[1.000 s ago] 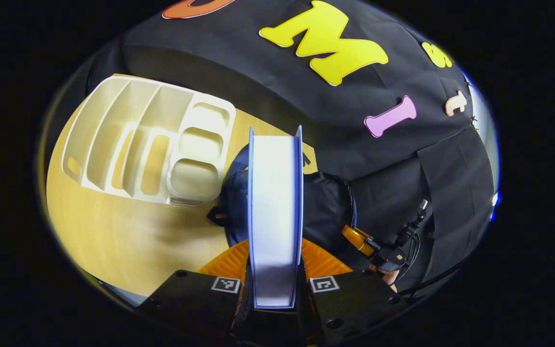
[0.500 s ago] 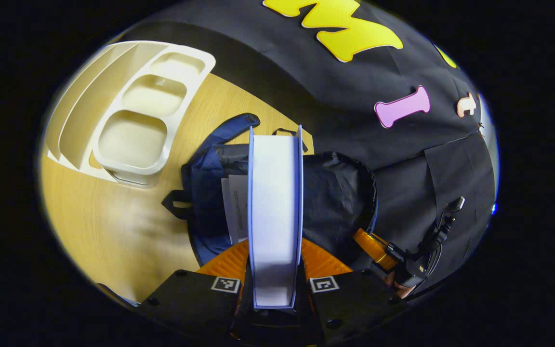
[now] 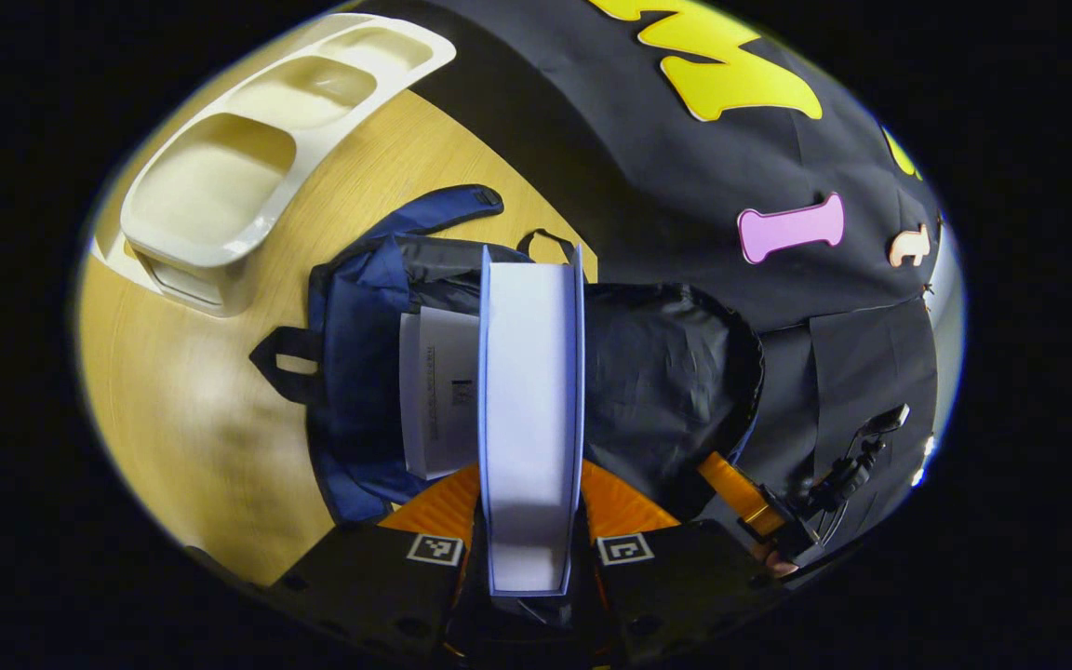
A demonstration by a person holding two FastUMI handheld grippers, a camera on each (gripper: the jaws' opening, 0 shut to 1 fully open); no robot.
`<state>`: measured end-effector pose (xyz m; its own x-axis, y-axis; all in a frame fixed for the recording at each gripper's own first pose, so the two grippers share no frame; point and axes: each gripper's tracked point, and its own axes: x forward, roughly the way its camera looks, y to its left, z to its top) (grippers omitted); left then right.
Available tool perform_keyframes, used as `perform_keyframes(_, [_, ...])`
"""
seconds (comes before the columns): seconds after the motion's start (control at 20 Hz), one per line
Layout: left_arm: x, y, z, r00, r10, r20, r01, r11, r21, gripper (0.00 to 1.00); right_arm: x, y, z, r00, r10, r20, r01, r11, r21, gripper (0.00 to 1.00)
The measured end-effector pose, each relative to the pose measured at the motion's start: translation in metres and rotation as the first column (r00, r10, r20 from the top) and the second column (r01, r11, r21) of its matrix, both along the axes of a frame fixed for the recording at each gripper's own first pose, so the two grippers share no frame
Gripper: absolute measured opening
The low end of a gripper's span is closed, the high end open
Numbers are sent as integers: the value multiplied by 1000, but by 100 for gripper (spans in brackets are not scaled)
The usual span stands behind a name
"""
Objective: Open the schoolbag, grab two books from the bookshelf and put them into the schoolbag.
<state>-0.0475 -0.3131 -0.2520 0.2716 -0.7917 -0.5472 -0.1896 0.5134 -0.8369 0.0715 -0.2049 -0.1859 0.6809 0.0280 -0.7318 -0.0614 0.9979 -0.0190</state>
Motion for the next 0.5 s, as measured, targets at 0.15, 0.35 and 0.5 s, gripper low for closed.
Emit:
perform_keyframes(0.15, [6,-13,-5,1000,10,4,-10,999,-35,38,3,1,4,1000,7,5,-7,1000,-9,0])
perform_keyframes(0.35, [15,-32,-13,1000,9,8,-9,997,-78,38,8,1,14,1000,11,17,-11,1000,-17,0])
perform_keyframes(0.5, [19,-46,-18,1000,19,-7,-20,993,-117,38,9,0,17,1000,9,17,-9,1000,-23,0])
